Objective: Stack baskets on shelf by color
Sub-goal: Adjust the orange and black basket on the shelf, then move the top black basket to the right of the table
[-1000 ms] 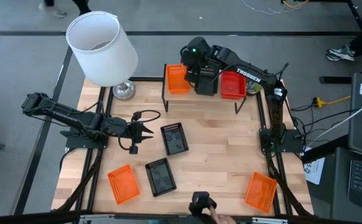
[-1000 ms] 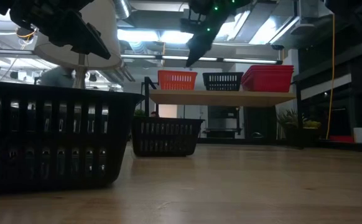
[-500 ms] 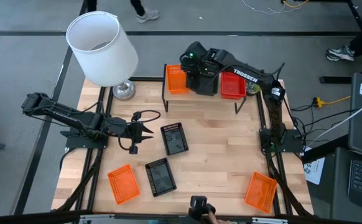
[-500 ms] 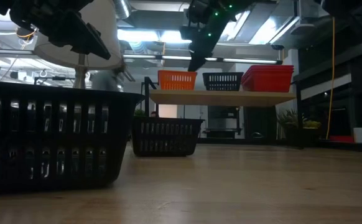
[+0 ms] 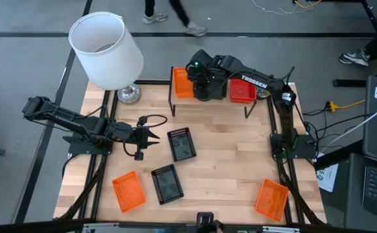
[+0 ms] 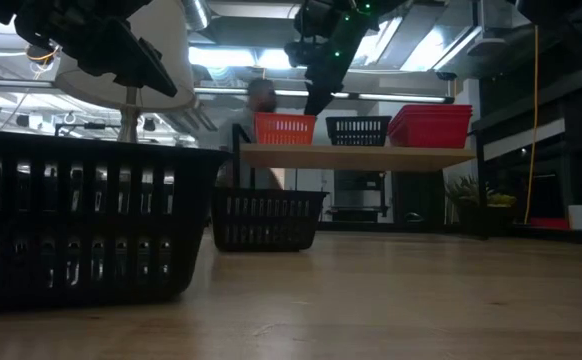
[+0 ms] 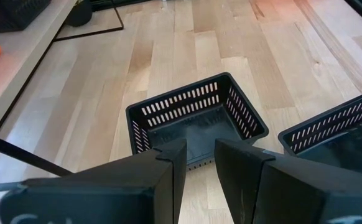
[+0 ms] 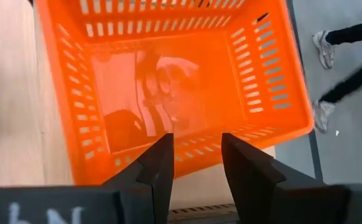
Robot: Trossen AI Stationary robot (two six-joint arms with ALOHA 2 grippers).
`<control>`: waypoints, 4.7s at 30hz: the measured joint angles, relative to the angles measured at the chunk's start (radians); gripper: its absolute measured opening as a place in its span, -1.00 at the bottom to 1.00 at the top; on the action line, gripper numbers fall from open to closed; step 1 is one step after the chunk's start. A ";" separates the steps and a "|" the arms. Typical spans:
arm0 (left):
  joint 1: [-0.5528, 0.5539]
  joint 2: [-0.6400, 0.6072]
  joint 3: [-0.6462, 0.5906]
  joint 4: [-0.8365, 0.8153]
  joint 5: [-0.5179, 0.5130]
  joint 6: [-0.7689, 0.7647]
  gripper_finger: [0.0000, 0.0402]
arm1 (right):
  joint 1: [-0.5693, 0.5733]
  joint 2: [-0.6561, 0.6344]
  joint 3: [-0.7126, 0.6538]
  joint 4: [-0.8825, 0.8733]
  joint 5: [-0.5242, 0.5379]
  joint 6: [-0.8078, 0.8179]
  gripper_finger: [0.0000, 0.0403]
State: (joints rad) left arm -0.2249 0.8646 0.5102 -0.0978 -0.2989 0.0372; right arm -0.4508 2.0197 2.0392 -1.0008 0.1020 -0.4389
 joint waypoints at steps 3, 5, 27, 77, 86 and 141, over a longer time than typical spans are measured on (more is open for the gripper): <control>0.000 0.000 0.000 0.000 0.000 0.000 -0.62 | 0.014 0.000 0.000 -0.001 0.002 0.000 -0.33; 0.000 0.000 0.000 0.000 0.000 0.000 -0.62 | 0.023 0.000 0.000 -0.012 0.001 0.000 -0.33; 0.000 0.000 0.000 0.000 0.000 -0.002 -0.62 | 0.097 0.000 0.000 -0.048 0.001 0.045 -0.33; 0.000 0.000 0.000 -0.006 0.000 -0.001 -0.62 | 0.051 -0.113 0.002 -0.286 0.240 0.136 -0.33; 0.000 0.000 0.000 -0.007 0.000 -0.006 -0.62 | 0.023 -0.097 0.000 -0.300 0.183 0.169 -0.33; 0.000 0.000 0.000 -0.007 0.000 -0.007 -0.62 | 0.085 -0.092 -0.101 -0.244 0.072 0.168 -0.33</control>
State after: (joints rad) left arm -0.2245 0.8646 0.5102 -0.1047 -0.2988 0.0299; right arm -0.3653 1.9282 1.9381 -1.2445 0.1745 -0.2705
